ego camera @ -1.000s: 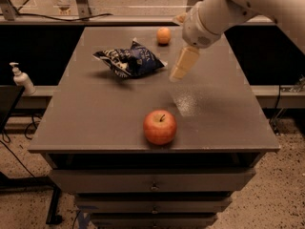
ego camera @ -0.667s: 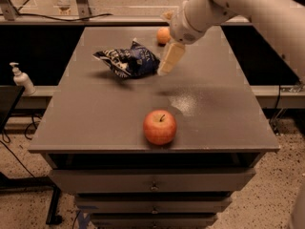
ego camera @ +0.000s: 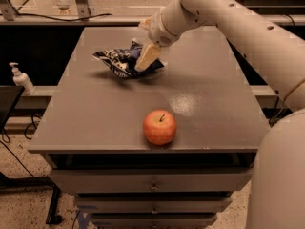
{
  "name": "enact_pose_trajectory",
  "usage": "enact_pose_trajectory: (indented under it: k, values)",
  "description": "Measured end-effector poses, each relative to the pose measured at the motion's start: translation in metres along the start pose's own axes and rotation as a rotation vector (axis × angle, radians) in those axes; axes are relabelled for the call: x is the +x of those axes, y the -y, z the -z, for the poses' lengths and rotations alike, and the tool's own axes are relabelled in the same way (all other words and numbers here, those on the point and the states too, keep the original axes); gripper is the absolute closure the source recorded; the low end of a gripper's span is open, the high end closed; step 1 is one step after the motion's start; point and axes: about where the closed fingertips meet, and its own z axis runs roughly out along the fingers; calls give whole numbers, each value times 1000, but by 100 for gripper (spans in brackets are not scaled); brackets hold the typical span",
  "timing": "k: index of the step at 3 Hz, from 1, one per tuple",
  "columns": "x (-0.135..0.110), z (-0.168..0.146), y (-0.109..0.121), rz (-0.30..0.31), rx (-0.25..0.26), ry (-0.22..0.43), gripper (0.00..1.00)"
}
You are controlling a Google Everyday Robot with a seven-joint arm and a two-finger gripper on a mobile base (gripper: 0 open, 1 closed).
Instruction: Move blue chip bag near apple
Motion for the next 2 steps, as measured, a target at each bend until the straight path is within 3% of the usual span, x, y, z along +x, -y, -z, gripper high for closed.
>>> enact_pose_trajectory:
  k: [1, 2]
  values:
    - [-6, -8, -2, -35, -5, 22, 41]
    - [-8, 7, -13, -93, 9, 40, 64]
